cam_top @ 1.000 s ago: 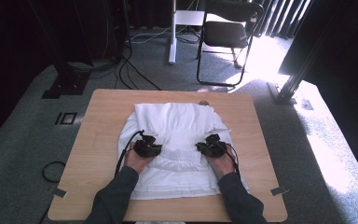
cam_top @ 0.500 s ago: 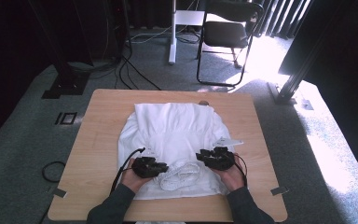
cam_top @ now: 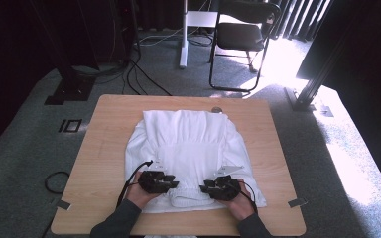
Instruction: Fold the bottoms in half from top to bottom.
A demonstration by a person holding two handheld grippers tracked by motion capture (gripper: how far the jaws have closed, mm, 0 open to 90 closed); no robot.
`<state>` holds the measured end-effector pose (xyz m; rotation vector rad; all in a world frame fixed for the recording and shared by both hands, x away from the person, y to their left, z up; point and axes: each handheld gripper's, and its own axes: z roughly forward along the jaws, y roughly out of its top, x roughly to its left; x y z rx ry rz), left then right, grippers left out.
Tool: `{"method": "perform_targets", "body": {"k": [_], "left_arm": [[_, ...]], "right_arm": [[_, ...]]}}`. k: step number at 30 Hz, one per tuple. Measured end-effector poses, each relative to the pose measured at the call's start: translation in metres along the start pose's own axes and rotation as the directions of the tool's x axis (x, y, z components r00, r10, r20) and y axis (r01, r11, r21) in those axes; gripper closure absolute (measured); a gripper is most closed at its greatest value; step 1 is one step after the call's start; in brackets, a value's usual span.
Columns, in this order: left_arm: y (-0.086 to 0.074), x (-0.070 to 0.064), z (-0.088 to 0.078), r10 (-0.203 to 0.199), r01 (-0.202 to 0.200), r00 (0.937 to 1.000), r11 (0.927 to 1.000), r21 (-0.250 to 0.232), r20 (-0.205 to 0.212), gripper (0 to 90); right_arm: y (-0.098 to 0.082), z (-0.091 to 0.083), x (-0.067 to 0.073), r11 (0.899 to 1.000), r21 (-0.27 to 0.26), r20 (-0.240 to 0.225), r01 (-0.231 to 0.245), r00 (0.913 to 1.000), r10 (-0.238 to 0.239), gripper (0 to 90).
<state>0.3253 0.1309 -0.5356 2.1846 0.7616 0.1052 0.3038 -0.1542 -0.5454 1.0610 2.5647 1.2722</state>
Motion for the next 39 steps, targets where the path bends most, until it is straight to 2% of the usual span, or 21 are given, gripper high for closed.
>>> {"method": "perform_targets", "body": {"k": [3, 5, 8, 9, 10, 14, 15, 16, 17, 18, 19, 20, 21, 23, 26, 29, 32, 34, 35, 36, 39], "left_arm": [[0.012, 0.013, -0.013, -0.01, 0.007, 0.9974, 0.9993, -0.038, -0.071, 58.9], [0.022, 0.026, -0.022, -0.037, 0.029, 0.9933, 0.9969, -0.073, -0.109, 58.5], [0.038, 0.047, -0.029, -0.085, 0.069, 0.9863, 0.991, -0.115, -0.141, 56.9], [0.046, 0.057, -0.03, -0.104, 0.083, 0.9831, 0.9874, -0.134, -0.151, 57.0], [0.05, 0.062, -0.029, -0.114, 0.091, 0.9808, 0.9854, -0.144, -0.158, 57.0], [0.067, 0.089, -0.014, -0.143, 0.117, 0.9681, 0.9839, -0.136, -0.206, 57.2], [0.068, 0.098, -0.005, -0.153, 0.128, 0.9633, 0.984, -0.124, -0.22, 57.3], [0.068, 0.098, -0.005, -0.153, 0.128, 0.9633, 0.984, -0.124, -0.22, 57.3], [0.067, 0.104, 0.003, -0.164, 0.141, 0.9587, 0.9835, -0.113, -0.232, 57.3], [0.066, 0.107, 0.007, -0.17, 0.149, 0.9566, 0.9831, -0.106, -0.236, 57.3], [0.063, 0.112, 0.013, -0.177, 0.158, 0.954, 0.9826, -0.098, -0.242, 57.2], [0.06, 0.115, 0.016, -0.185, 0.167, 0.9528, 0.9816, -0.093, -0.241, 57.2], [0.057, 0.118, 0.022, -0.203, 0.185, 0.9513, 0.9782, -0.094, -0.232, 57.2], [0.05, 0.122, 0.031, -0.2, 0.187, 0.9525, 0.9792, -0.08, -0.229, 56.4], [0.045, 0.122, 0.033, -0.193, 0.177, 0.9549, 0.9801, -0.089, -0.225, 56.2], [0.034, 0.12, 0.029, -0.2, 0.18, 0.9618, 0.9763, -0.121, -0.187, 56.2], [0.023, 0.112, 0.022, -0.199, 0.18, 0.9677, 0.9755, -0.127, -0.155, 56.2], [0.015, 0.103, 0.017, -0.179, 0.162, 0.9737, 0.9788, -0.125, -0.141, 56.1], [0.011, 0.098, 0.014, -0.184, 0.168, 0.9744, 0.9777, -0.126, -0.13, 56.1], [0.008, 0.095, 0.012, -0.188, 0.172, 0.9749, 0.9766, -0.129, -0.12, 56.1], [-0.003, 0.081, 0.005, -0.177, 0.164, 0.9789, 0.9784, -0.125, -0.101, 55.9]], "right_arm": [[0.014, -0.005, -0.006, 0.999, -0.031, 0.03, 0.022, 0.9993, -0.021, 57.5], [0.028, -0.01, -0.015, 0.997, -0.069, 0.085, 0.026, 0.9962, -0.02, 54.9], [0.052, -0.012, -0.037, 0.992, -0.123, 0.168, 0.017, 0.9858, 0.004, 51.1], [0.068, -0.009, -0.053, 0.991, -0.134, 0.214, -0.004, 0.9763, 0.033, 51.0], [0.068, -0.009, -0.053, 0.991, -0.134, 0.214, -0.004, 0.9763, 0.033, 51.0], [0.094, 0.006, -0.08, 0.988, -0.152, 0.262, -0.029, 0.9626, 0.068, 50.7], [0.104, 0.016, -0.091, 0.989, -0.141, 0.299, -0.037, 0.9511, 0.079, 50.3], [0.104, 0.016, -0.091, 0.989, -0.141, 0.299, -0.037, 0.9511, 0.079, 50.3], [0.107, 0.028, -0.103, 0.992, -0.117, 0.325, -0.056, 0.9413, 0.092, 50.5], [0.107, 0.028, -0.103, 0.992, -0.117, 0.325, -0.056, 0.9413, 0.092, 50.5], [0.103, 0.039, -0.114, 0.992, -0.095, 0.356, -0.088, 0.9273, 0.116, 52.0], [0.103, 0.039, -0.114, 0.992, -0.095, 0.356, -0.088, 0.9273, 0.116, 52.0], [0.1, 0.043, -0.117, 0.991, -0.085, 0.368, -0.102, 0.9214, 0.126, 51.9], [0.084, 0.052, -0.128, 0.985, -0.068, 0.356, -0.159, 0.9183, 0.173, 51.0], [0.077, 0.053, -0.127, 0.985, -0.078, 0.352, -0.156, 0.9197, 0.174, 50.9], [0.072, 0.05, -0.123, 0.984, -0.083, 0.347, -0.156, 0.9213, 0.175, 50.9], [0.063, 0.044, -0.115, 0.986, -0.079, 0.335, -0.147, 0.9279, 0.165, 51.1], [0.053, 0.038, -0.107, 0.987, -0.087, 0.322, -0.138, 0.9334, 0.159, 51.2], [0.044, 0.032, -0.096, 0.988, -0.087, 0.316, -0.128, 0.9369, 0.149, 51.3], [0.044, 0.032, -0.096, 0.988, -0.087, 0.316, -0.128, 0.9369, 0.149, 51.3], [0.03, 0.024, -0.081, 0.99, -0.088, 0.311, -0.112, 0.9408, 0.135, 51.5]]}}
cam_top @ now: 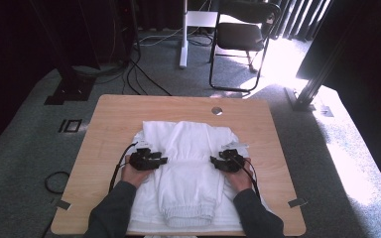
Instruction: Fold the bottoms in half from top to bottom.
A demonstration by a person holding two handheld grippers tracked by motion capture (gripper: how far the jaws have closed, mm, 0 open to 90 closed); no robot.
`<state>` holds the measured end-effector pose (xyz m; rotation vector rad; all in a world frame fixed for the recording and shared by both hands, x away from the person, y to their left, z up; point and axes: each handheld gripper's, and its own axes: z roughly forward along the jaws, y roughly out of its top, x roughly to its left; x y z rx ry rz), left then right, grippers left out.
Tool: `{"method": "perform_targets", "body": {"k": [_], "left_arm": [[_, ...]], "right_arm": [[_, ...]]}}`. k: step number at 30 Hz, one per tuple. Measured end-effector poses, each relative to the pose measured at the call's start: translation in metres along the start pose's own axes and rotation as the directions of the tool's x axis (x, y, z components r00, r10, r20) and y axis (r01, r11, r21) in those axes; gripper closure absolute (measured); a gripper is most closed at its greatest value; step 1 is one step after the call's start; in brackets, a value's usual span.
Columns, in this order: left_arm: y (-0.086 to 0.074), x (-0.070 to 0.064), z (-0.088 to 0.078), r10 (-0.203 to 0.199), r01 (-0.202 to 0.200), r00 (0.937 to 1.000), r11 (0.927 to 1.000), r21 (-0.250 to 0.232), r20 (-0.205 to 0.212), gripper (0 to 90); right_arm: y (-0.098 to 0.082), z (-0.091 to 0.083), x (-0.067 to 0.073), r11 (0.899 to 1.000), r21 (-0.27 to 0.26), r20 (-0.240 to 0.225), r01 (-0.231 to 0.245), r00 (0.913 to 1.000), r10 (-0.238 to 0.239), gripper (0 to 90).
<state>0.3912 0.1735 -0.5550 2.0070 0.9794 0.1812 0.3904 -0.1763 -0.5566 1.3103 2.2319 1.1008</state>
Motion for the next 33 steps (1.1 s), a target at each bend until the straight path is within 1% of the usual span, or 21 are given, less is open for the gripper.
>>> {"method": "perform_targets", "body": {"k": [3, 4, 7, 8, 9, 10, 11, 12, 13, 15, 17, 18, 20, 21, 23, 24, 25, 27, 28, 30, 33], "left_arm": [[-0.01, -0.015, -0.007, 0.022, -0.022, 0.9997, 0.9997, 0.008, -0.009, 55.8], [-0.014, -0.02, -0.009, 0.031, -0.031, 0.9995, 0.9995, 0.01, -0.011, 55.8], [-0.022, -0.03, -0.016, 0.034, -0.034, 0.9994, 0.9993, 0.014, 0.0, 55.6], [-0.024, -0.033, -0.019, 0.033, -0.033, 0.9994, 0.9994, 0.012, -0.006, 54.9], [-0.024, -0.035, -0.022, 0.036, -0.036, 0.9992, 0.9993, 0.012, -0.017, 54.9], [-0.021, -0.037, -0.027, 0.047, -0.047, 0.9975, 0.9989, 0.002, -0.053, 52.5], [-0.016, -0.036, -0.033, 0.052, -0.054, 0.9939, 0.9982, -0.024, -0.098, 43.5], [-0.008, -0.033, -0.04, 0.052, -0.059, 0.9889, 0.9972, -0.047, -0.139, 38.0], [0.0, -0.027, -0.046, 0.038, -0.051, 0.9858, 0.996, -0.074, -0.164, 35.3], [0.017, -0.012, -0.054, 0.003, -0.024, 0.9817, 0.9939, -0.108, -0.19, 28.1], [0.035, 0.007, -0.055, -0.034, 0.008, 0.9749, 0.993, -0.118, -0.22, 26.5], [0.044, 0.02, -0.051, -0.061, 0.034, 0.9679, 0.993, -0.113, -0.244, 26.0], [0.053, 0.039, -0.038, -0.097, 0.077, 0.9584, 0.9936, -0.083, -0.269, 26.0], [0.054, 0.046, -0.032, -0.112, 0.094, 0.954, 0.9926, -0.078, -0.278, 26.0], [0.055, 0.061, -0.017, -0.144, 0.133, 0.9411, 0.9895, -0.057, -0.306, 25.0], [0.054, 0.069, -0.007, -0.171, 0.165, 0.9373, 0.9852, -0.047, -0.304, 23.1], [0.054, 0.069, -0.007, -0.171, 0.165, 0.9373, 0.9852, -0.047, -0.304, 23.0], [0.05, 0.074, 0.0, -0.19, 0.189, 0.9343, 0.9814, -0.036, -0.301, 21.6], [0.048, 0.075, 0.004, -0.193, 0.195, 0.9353, 0.9806, -0.025, -0.297, 21.5], [0.046, 0.076, 0.008, -0.184, 0.191, 0.9331, 0.9815, -0.006, -0.309, 21.4], [0.044, 0.077, 0.011, -0.189, 0.198, 0.9321, 0.9802, -0.002, -0.309, 20.1]], "right_arm": [[-0.013, -0.012, 0.009, 1.0, -0.007, -0.004, -0.012, 0.9999, 0.012, 51.6], [-0.016, -0.014, 0.011, 1.0, -0.007, -0.002, -0.004, 1.0, 0.004, 51.6], [-0.024, -0.023, 0.018, 1.0, 0.003, -0.003, -0.001, 1.0, 0.001, 51.7], [-0.027, -0.026, 0.021, 1.0, 0.005, -0.006, 0.025, 0.9997, -0.025, 51.7], [-0.027, -0.026, 0.021, 1.0, 0.005, -0.006, 0.025, 0.9997, -0.025, 51.7], [-0.028, -0.027, 0.022, 1.0, 0.004, -0.007, 0.027, 0.9996, -0.027, 51.7], [-0.028, -0.027, 0.022, 1.0, 0.005, -0.007, 0.027, 0.9996, -0.027, 51.7], [-0.027, -0.027, 0.021, 1.0, 0.007, -0.01, 0.024, 0.9997, -0.024, 51.8], [-0.027, -0.027, 0.021, 1.0, 0.007, -0.01, 0.018, 0.9998, -0.018, 51.9], [-0.027, -0.027, 0.021, 1.0, 0.006, -0.01, 0.021, 0.9997, -0.02, 51.9], [-0.027, -0.027, 0.022, 1.0, 0.004, -0.009, 0.017, 0.9998, -0.017, 51.9], [-0.027, -0.027, 0.022, 1.0, 0.003, -0.009, 0.018, 0.9998, -0.018, 51.9], [-0.028, -0.026, 0.022, 1.0, 0.001, -0.009, 0.018, 0.9998, -0.018, 51.9], [-0.028, -0.026, 0.022, 1.0, 0.001, -0.009, 0.018, 0.9998, -0.018, 51.9], [-0.028, -0.026, 0.021, 1.0, -0.001, -0.009, 0.02, 0.9998, -0.02, 51.8], [-0.028, -0.026, 0.021, 1.0, -0.003, -0.011, 0.018, 0.9998, -0.018, 51.9], [-0.028, -0.026, 0.021, 1.0, -0.003, -0.011, 0.018, 0.9998, -0.018, 51.9], [-0.028, -0.026, 0.021, 1.0, -0.005, -0.012, 0.018, 0.9998, -0.018, 51.9], [-0.028, -0.026, 0.021, 1.0, -0.006, -0.014, 0.015, 0.9998, -0.015, 51.9], [-0.028, -0.026, 0.021, 1.0, -0.006, -0.014, 0.015, 0.9998, -0.015, 51.8], [-0.028, -0.026, 0.02, 1.0, -0.004, -0.015, 0.009, 0.9998, -0.009, 51.8]]}}
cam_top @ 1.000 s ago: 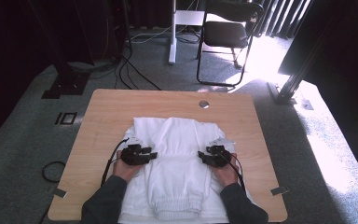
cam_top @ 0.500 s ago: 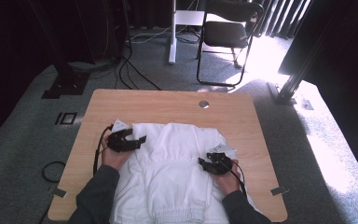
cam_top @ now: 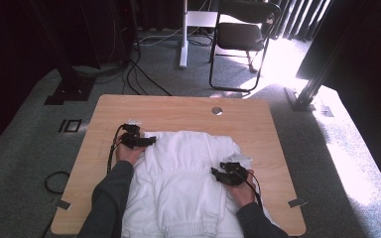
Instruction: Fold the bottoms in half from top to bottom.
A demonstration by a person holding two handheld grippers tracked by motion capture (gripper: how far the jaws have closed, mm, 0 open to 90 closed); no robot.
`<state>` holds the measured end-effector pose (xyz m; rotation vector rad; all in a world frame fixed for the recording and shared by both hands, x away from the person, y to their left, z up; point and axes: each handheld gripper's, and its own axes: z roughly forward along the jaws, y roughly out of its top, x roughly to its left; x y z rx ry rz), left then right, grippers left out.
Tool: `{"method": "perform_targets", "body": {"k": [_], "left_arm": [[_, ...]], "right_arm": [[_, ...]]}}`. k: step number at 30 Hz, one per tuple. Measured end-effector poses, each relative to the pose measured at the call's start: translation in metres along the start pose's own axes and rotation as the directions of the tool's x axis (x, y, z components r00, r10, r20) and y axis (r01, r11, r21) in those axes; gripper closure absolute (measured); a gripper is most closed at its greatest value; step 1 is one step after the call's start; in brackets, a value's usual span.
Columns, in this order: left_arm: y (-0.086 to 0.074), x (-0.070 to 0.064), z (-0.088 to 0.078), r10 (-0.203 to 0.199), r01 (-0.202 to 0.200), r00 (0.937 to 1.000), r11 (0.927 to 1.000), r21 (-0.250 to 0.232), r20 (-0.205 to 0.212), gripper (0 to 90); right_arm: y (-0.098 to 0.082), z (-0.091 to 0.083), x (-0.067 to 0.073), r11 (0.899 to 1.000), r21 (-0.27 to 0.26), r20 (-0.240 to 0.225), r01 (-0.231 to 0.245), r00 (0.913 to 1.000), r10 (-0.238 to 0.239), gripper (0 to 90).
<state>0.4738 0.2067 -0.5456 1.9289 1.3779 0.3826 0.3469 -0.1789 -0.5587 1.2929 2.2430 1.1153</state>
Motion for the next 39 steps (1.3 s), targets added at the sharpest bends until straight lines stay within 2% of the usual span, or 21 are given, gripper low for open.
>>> {"method": "perform_targets", "body": {"k": [5, 7, 8, 9, 10, 12, 13, 14, 15, 17, 18, 21, 23, 24, 26, 27, 29, 34, 36, 38, 39], "left_arm": [[0.0, -0.002, -0.001, 0.026, -0.025, 0.9997, 0.9995, 0.016, -0.004, 22.1], [0.0, -0.003, -0.003, 0.026, -0.027, 0.9991, 0.9994, 0.02, 0.035, 31.5], [0.0, -0.004, -0.003, 0.026, -0.027, 0.9985, 0.9994, 0.02, 0.048, 39.8], [0.0, -0.005, -0.003, 0.027, -0.028, 0.9983, 0.9994, 0.023, 0.052, 47.0], [0.0, -0.005, -0.003, 0.033, -0.035, 0.998, 0.999, 0.028, 0.054, 47.0], [0.0, -0.005, -0.003, 0.029, -0.032, 0.9967, 0.9989, 0.035, 0.076, 54.9], [0.001, -0.005, -0.003, 0.029, -0.032, 0.9965, 0.9988, 0.038, 0.079, 59.8], [0.001, -0.005, -0.003, 0.029, -0.032, 0.9962, 0.9987, 0.04, 0.082, 59.8], [0.001, -0.005, -0.003, 0.028, -0.033, 0.9951, 0.9984, 0.046, 0.094, 63.5], [0.001, -0.004, -0.003, 0.025, -0.03, 0.9943, 0.9984, 0.047, 0.103, 64.7], [0.001, -0.003, -0.002, 0.021, -0.026, 0.994, 0.9986, 0.047, 0.108, 66.8], [0.001, -0.002, -0.002, 0.02, -0.026, 0.9927, 0.9985, 0.048, 0.119, 68.3], [0.001, -0.002, -0.002, 0.016, -0.023, 0.9922, 0.9985, 0.049, 0.123, 69.0], [0.001, -0.002, -0.002, 0.016, -0.022, 0.9922, 0.9986, 0.049, 0.124, 69.2], [0.001, -0.002, -0.002, 0.015, -0.021, 0.9921, 0.9985, 0.05, 0.125, 69.3], [0.001, -0.002, -0.002, 0.014, -0.021, 0.992, 0.9985, 0.051, 0.125, 69.7], [0.001, -0.001, -0.002, 0.011, -0.017, 0.9917, 0.9985, 0.051, 0.128, 69.9], [0.001, -0.002, -0.003, 0.001, -0.009, 0.9908, 0.9981, 0.061, 0.136, 74.3], [0.002, -0.002, -0.005, -0.001, -0.007, 0.9904, 0.9982, 0.06, 0.138, 79.5], [0.005, -0.002, -0.01, 0.007, -0.015, 0.99, 0.9985, 0.052, 0.141, 82.4], [0.008, -0.001, -0.014, 0.02, -0.027, 0.9897, 0.9986, 0.046, 0.142, 83.2]], "right_arm": [[0.005, 0.0, -0.002, 0.999, 0.03, -0.018, -0.022, 0.9996, 0.023, 51.0], [0.013, -0.003, -0.005, 0.998, 0.058, -0.043, -0.032, 0.9985, 0.035, 46.9], [0.017, -0.006, -0.006, 0.999, 0.043, -0.032, -0.02, 0.9993, 0.021, 42.8], [0.031, -0.014, -0.012, 1.0, 0.001, 0.013, -0.008, 0.9999, 0.008, 39.6], [0.031, -0.014, -0.012, 1.0, 0.001, 0.013, -0.008, 0.9999, 0.008, 39.6], [0.049, -0.021, -0.027, 0.998, -0.032, 0.048, -0.049, 0.9976, 0.05, 34.1], [0.062, -0.02, -0.042, 0.996, -0.036, 0.075, -0.087, 0.9931, 0.089, 32.5], [0.062, -0.02, -0.042, 0.996, -0.036, 0.075, -0.087, 0.9931, 0.089, 32.5], [0.074, -0.013, -0.06, 0.988, -0.042, 0.095, -0.149, 0.9837, 0.153, 29.0], [0.078, -0.009, -0.067, 0.983, -0.039, 0.104, -0.178, 0.9779, 0.181, 28.3], [0.082, 0.0, -0.079, 0.971, -0.038, 0.101, -0.236, 0.9659, 0.238, 26.7], [0.085, 0.02, -0.094, 0.956, -0.012, 0.106, -0.295, 0.9498, 0.294, 25.4], [0.082, 0.037, -0.101, 0.938, 0.015, 0.09, -0.345, 0.9351, 0.343, 23.7], [0.08, 0.043, -0.102, 0.935, 0.029, 0.082, -0.354, 0.9327, 0.351, 23.4], [0.076, 0.052, -0.101, 0.932, 0.054, 0.079, -0.358, 0.9322, 0.353, 23.9], [0.076, 0.054, -0.096, 0.944, 0.054, 0.099, -0.326, 0.9424, 0.32, 27.3], [0.076, 0.054, -0.094, 0.946, 0.062, 0.107, -0.318, 0.9447, 0.31, 30.0], [0.08, 0.054, -0.08, 0.967, 0.142, 0.149, -0.21, 0.9706, 0.189, 68.3], [0.081, 0.052, -0.082, 0.964, 0.146, 0.126, -0.22, 0.9711, 0.203, 81.6], [0.081, 0.049, -0.084, 0.964, 0.134, 0.12, -0.23, 0.9694, 0.214, 84.3], [0.084, 0.043, -0.085, 0.97, 0.109, 0.11, -0.219, 0.9721, 0.207, 84.7]]}}
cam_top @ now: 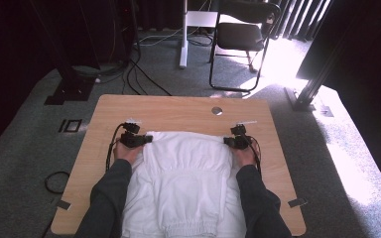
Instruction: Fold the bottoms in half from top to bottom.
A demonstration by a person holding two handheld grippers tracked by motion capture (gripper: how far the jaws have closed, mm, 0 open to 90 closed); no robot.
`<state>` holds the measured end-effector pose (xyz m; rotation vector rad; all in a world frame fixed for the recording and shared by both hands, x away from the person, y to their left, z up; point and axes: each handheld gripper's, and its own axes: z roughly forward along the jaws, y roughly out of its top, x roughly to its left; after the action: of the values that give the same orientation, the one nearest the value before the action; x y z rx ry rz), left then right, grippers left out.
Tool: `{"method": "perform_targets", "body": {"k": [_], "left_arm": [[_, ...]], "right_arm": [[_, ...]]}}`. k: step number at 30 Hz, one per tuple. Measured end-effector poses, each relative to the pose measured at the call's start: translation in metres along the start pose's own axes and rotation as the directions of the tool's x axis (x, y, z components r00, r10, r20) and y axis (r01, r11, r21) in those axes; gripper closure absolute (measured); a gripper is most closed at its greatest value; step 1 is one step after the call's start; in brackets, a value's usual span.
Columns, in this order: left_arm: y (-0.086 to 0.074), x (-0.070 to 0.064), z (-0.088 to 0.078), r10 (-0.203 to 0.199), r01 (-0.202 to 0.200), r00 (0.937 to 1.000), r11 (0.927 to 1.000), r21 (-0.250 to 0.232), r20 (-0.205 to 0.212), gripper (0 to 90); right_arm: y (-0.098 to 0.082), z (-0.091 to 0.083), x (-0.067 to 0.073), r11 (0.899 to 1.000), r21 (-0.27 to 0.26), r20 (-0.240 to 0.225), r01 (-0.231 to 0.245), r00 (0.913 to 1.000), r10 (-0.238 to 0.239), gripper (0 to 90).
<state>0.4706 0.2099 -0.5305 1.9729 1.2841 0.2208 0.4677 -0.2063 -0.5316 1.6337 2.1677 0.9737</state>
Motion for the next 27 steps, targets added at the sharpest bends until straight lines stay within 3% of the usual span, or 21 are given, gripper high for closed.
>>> {"method": "perform_targets", "body": {"k": [4, 7, 11, 13, 15, 19, 23, 25, 26, 27], "left_arm": [[0.017, -0.001, -0.023, 0.016, -0.014, 0.9997, 0.998, -0.061, 0.021, 83.6], [0.033, -0.003, -0.044, 0.012, -0.007, 0.9994, 0.9891, -0.147, 0.034, 83.7], [0.049, -0.008, -0.066, 0.03, -0.017, 0.9982, 0.9703, -0.241, 0.051, 83.6], [0.049, -0.009, -0.072, 0.036, -0.019, 0.9976, 0.9667, -0.255, 0.06, 83.6], [0.047, -0.01, -0.074, 0.047, -0.031, 0.9972, 0.9684, -0.247, 0.059, 83.5], [0.034, -0.015, -0.083, 0.063, -0.039, 0.9945, 0.9642, -0.262, 0.084, 83.5], [0.012, -0.029, -0.104, 0.123, -0.089, 0.9864, 0.9556, -0.281, 0.108, 83.3], [-0.001, -0.037, -0.114, 0.17, -0.134, 0.9791, 0.9516, -0.277, 0.111, 83.2], [-0.009, -0.041, -0.119, 0.18, -0.141, 0.9764, 0.9508, -0.276, 0.12, 83.0], [-0.015, -0.044, -0.122, 0.195, -0.155, 0.9727, 0.9496, -0.273, 0.126, 83.0]], "right_arm": [[0.009, -0.015, 0.0, 0.998, -0.055, -0.013, 0.025, 0.9996, -0.025, 84.9], [0.024, -0.035, 0.002, 0.99, -0.133, -0.02, 0.052, 0.9983, -0.055, 84.8], [0.044, -0.066, 0.005, 0.961, -0.27, -0.029, 0.058, 0.9972, -0.068, 84.6], [0.047, -0.074, 0.006, 0.956, -0.284, -0.029, 0.077, 0.9956, -0.089, 84.5], [0.046, -0.078, 0.008, 0.954, -0.284, -0.036, 0.096, 0.9931, -0.111, 84.4], [0.032, -0.089, 0.011, 0.945, -0.302, -0.058, 0.121, 0.9877, -0.145, 84.4], [0.009, -0.109, 0.016, 0.931, -0.332, -0.088, 0.151, 0.9778, -0.19, 84.1], [-0.006, -0.119, 0.019, 0.926, -0.333, -0.096, 0.179, 0.9703, -0.222, 83.9], [-0.024, -0.128, 0.021, 0.922, -0.336, -0.117, 0.19, 0.9634, -0.241, 83.8], [-0.024, -0.128, 0.021, 0.922, -0.336, -0.117, 0.19, 0.9634, -0.241, 83.8]]}}
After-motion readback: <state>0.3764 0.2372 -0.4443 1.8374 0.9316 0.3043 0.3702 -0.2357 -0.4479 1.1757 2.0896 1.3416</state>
